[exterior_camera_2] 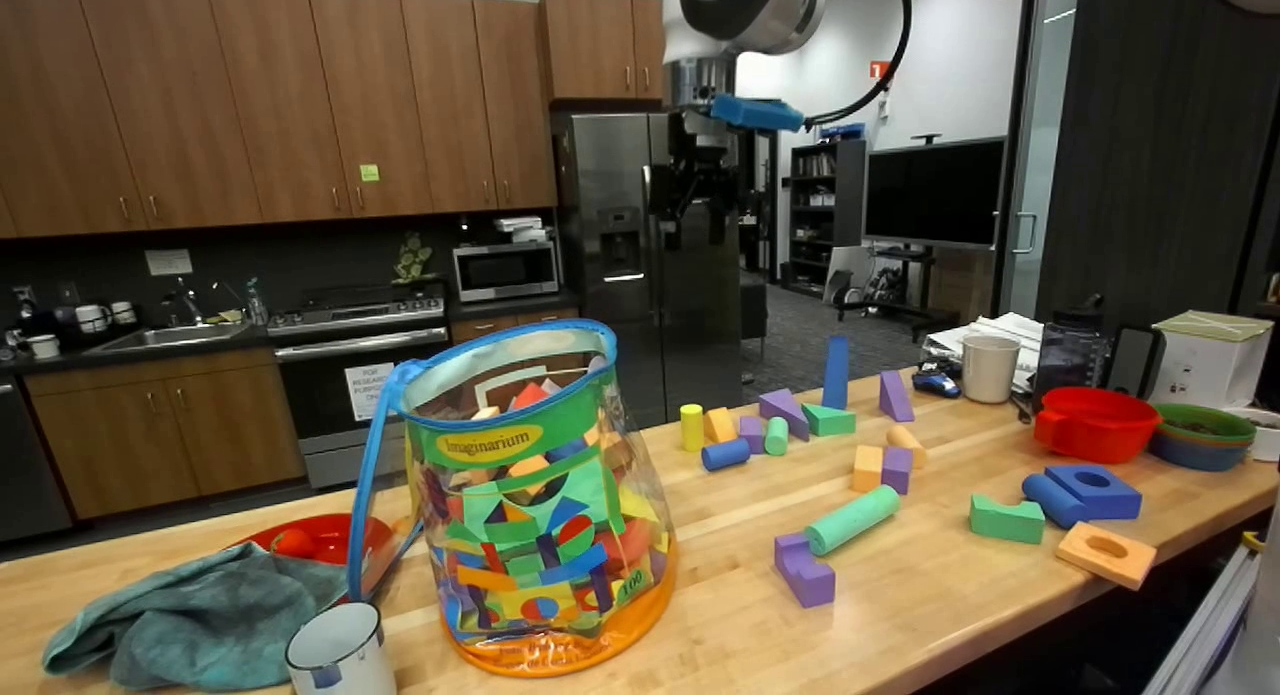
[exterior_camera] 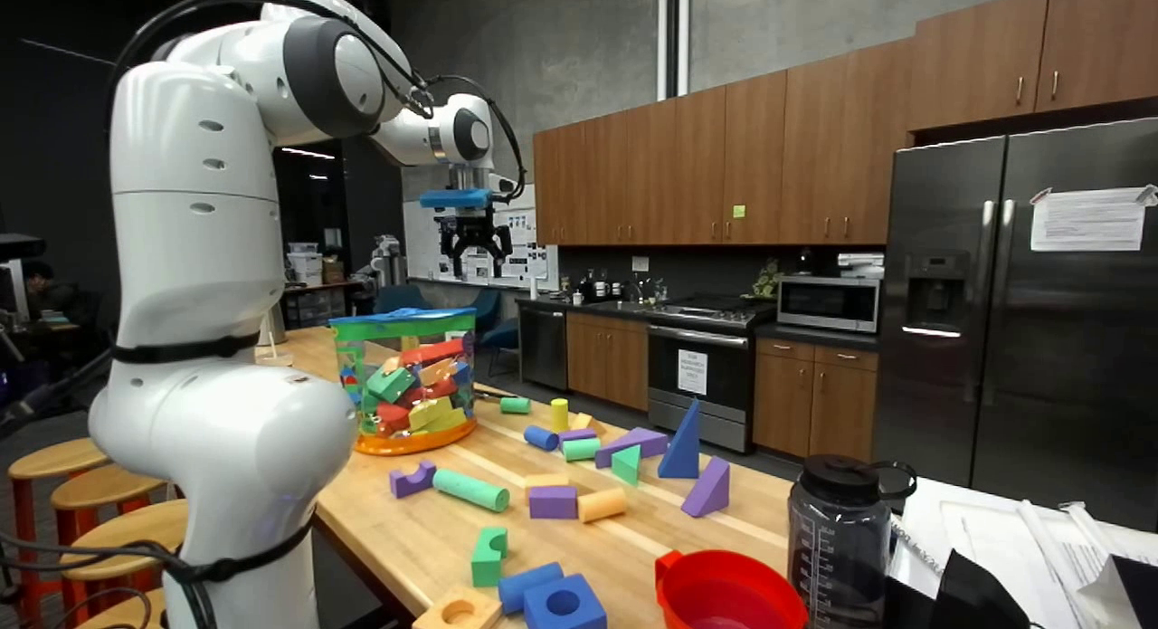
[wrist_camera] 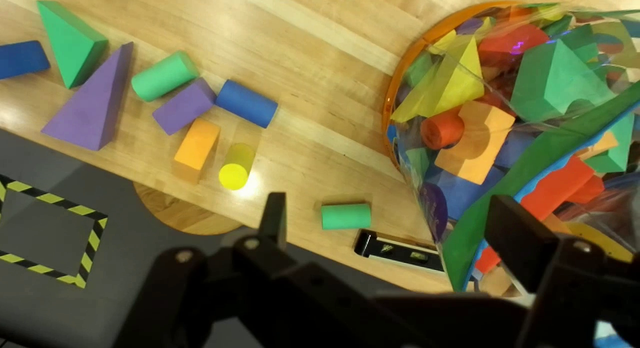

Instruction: Pick up the yellow cylindrical block and put it in the clear block bag

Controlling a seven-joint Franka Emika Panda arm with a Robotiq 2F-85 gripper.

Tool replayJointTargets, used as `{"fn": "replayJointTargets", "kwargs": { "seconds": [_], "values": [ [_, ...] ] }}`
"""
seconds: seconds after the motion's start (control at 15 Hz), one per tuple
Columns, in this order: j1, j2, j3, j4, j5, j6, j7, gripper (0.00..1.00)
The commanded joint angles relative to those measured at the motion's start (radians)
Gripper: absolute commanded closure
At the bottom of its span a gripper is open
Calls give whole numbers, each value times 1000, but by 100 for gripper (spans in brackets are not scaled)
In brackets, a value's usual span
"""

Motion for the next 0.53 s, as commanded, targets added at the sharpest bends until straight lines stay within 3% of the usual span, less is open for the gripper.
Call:
{"fn": "replayJointTargets", "kwargs": {
  "seconds": [0.0,0.47],
  "values": [
    [0,12,-7,-66,7,86,26,0],
    [-38,110,-64,-78,-61,254,46,0]
  ]
}}
